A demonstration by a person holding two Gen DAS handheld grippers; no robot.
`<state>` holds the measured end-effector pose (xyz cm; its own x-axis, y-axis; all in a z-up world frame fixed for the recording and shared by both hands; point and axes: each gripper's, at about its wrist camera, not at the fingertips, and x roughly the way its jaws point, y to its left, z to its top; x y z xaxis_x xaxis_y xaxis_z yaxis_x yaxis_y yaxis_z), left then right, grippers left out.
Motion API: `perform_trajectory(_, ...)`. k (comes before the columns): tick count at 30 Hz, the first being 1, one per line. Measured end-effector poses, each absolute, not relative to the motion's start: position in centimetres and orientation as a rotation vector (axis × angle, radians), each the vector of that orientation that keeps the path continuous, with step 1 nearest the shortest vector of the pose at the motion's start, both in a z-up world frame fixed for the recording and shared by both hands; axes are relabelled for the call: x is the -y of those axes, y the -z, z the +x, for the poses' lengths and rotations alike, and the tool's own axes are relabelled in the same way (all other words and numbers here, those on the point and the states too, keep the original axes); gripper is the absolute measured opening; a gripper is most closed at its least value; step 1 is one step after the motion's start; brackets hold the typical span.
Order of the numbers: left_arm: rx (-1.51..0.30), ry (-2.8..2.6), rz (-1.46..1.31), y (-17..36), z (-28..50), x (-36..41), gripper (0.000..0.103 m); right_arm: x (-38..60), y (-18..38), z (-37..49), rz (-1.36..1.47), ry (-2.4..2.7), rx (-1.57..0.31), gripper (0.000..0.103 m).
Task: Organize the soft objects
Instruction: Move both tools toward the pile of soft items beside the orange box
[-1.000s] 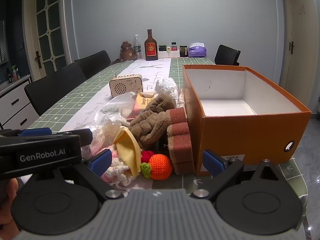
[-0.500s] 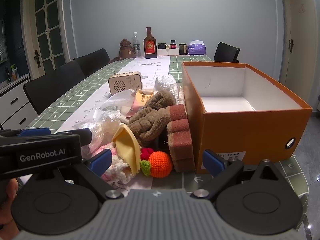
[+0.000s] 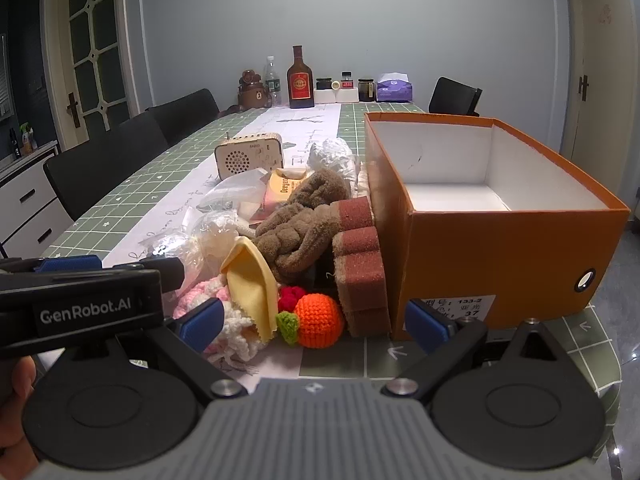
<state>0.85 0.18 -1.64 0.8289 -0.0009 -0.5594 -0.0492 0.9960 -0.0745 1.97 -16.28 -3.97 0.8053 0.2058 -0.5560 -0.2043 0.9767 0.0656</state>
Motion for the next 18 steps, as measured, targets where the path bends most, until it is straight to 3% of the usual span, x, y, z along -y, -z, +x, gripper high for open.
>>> perform_trajectory(18,-0.578,0.009,-0.094,2.33,1.39,-0.35,0.093,16.48,4.75,2.4,0.012,-0.245,-0.601,0.095)
